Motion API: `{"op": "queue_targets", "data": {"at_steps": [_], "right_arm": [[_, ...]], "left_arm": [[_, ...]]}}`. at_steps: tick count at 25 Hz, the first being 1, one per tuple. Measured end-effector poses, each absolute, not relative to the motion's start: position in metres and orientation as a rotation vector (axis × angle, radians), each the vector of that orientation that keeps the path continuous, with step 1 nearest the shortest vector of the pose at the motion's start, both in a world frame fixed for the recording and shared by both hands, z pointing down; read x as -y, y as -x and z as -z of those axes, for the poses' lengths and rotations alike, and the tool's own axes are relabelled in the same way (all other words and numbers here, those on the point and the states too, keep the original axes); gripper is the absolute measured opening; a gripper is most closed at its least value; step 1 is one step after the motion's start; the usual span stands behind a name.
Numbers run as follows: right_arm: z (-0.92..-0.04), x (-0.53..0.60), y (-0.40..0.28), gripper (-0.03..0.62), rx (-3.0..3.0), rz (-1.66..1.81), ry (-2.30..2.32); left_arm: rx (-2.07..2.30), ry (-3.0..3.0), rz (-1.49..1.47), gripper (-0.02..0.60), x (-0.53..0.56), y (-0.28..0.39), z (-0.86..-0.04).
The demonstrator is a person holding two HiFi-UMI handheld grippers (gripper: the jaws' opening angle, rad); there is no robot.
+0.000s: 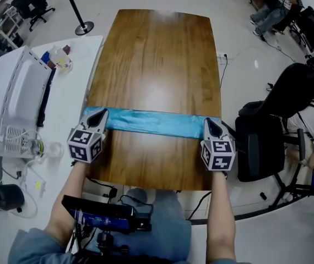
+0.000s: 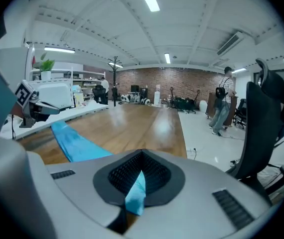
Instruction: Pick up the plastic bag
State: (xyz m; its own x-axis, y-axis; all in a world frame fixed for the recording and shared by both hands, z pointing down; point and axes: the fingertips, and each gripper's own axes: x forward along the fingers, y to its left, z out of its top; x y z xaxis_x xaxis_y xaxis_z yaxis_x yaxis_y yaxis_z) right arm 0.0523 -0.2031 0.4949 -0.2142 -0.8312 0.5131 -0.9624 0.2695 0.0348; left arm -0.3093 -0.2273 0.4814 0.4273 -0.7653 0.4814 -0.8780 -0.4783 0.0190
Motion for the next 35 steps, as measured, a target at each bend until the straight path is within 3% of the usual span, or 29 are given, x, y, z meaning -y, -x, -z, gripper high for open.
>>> {"op": "queue_targets", "data": {"at_steps": [8,18,35], "right_arm": [[-0.389,0.204,0.023,0.0,2.419,-0.222,-1.642],[-0.266,0.179,0.114,0.0,2.758,-0.022,-1.562],[-0.231,0.133,0.178,0.0,2.854,0.099,-1.494]], "left_arm": [[1.361,-2.668,-0.333,0.008,0.226,0.271,-0.382],[1.268,-2.826,-0.069,0.009,0.199,0.271,-0.295],[1.232,-2.961,0.054,0.009,0.144,0.283,-0.25]]}}
